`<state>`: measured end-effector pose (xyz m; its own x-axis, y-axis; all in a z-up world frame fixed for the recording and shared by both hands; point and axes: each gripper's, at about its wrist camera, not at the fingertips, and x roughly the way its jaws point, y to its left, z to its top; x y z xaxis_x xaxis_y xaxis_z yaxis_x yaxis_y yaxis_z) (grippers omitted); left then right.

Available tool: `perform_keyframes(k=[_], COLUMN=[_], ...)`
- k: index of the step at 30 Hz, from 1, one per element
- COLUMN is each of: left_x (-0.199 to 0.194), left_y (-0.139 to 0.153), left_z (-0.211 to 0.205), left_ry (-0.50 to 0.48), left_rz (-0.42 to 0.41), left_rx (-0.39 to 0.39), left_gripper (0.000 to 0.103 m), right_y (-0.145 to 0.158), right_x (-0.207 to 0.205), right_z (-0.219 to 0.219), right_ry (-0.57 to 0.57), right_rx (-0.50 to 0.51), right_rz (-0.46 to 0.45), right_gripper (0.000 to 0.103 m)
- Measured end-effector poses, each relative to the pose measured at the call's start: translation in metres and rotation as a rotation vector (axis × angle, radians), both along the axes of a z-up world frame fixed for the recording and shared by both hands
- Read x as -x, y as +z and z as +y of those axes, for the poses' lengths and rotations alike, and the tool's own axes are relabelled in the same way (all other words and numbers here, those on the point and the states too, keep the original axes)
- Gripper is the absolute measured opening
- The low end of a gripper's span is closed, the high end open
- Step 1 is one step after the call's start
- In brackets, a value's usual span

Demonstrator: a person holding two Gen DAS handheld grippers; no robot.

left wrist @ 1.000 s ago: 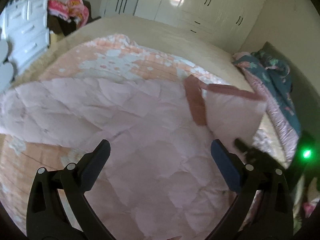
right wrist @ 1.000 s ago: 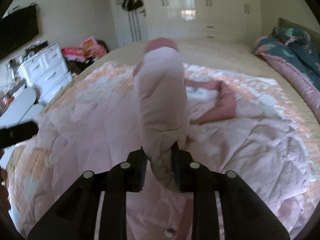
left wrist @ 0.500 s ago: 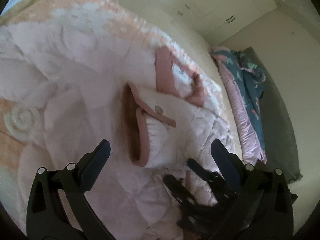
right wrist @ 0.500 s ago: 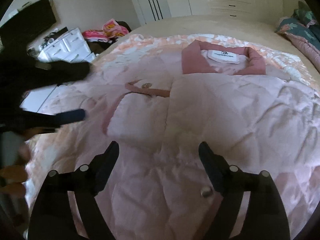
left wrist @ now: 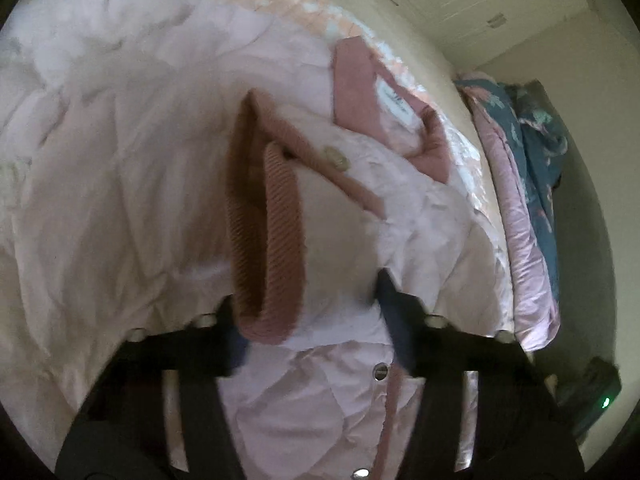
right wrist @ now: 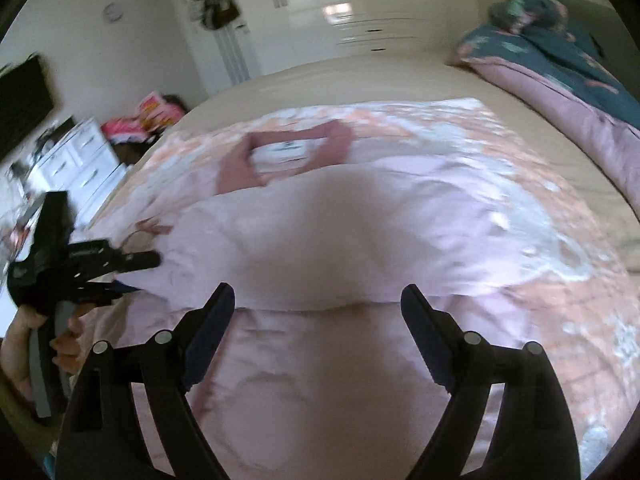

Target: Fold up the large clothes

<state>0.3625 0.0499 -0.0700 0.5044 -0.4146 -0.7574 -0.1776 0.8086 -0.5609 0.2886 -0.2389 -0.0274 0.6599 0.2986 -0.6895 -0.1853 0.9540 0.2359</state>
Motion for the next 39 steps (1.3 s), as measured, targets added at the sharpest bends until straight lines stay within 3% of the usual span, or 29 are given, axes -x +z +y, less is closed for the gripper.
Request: perform_keyframes(k=[3,8,10,14,16,19,22,23,24,29,34,39], left_x=[0.001,0.004,-0.001,-0.013,-0.016,-0.017,-0.016,-0.015,-0.015,-0.007,0.004,0.021], left_y=[0.026,0.094,0.104,0.077,0.051,0.025,0.009,0.006,0.004,0.001,0.009,0.022], left_z=[-0.006,-0.001,0.003,0.009,0.019,0.027,0.031,0.03,0.031,0.032,0.029,0.032], left_ry=[-0.048,-0.07,-0.074,-0.083,-0.074,-0.068,-0.072,-0.068,-0.065,-0.057,-0.054,-0.056], left_rz=[-0.074,-0.284,-0.304,-0.236,-0.156,-0.099,-0.068,-0.063,-0.058,-0.047,-0.042,-0.052], left_rx=[-0.068,-0.16,-0.21,-0.327,-0.332,-0.338,-0.349,-0.358,-0.37,-0.381,-0.449,-0.467], left_gripper=[0.014,0.012,0.012,0.013,0.014,0.016,0.022,0.028,0.035,0.042,0.058,0.083], right_y=[-0.001,0.006,0.009,0.004,-0.006,-0.022,-0.042,-0.048,-0.056,-0.081,-0.061,-0.031], right_x=[0.0,-0.007,-0.014,-0.03,-0.041,-0.054,-0.063,-0.066,-0.068,-0.067,-0.051,-0.026], right_z=[-0.02,-0.039,-0.038,-0.031,-0.023,-0.012,-0.008,-0.01,-0.013,-0.026,-0.021,-0.019], right_ry=[-0.058,-0.106,-0.11,-0.097,-0.072,-0.049,-0.076,-0.089,-0.106,-0.179,-0.164,-0.159], right_rx=[0.003,0.01,0.023,0.053,0.069,0.098,0.138,0.138,0.125,0.029,0.052,0.043], right_rz=[0.013,-0.014,-0.026,-0.004,0.045,0.11,0.188,0.208,0.23,0.291,0.237,0.148], right_gripper=[0.084,0.085,0.085,0.086,0.088,0.089,0.09,0.092,0.095,0.099,0.099,0.099])
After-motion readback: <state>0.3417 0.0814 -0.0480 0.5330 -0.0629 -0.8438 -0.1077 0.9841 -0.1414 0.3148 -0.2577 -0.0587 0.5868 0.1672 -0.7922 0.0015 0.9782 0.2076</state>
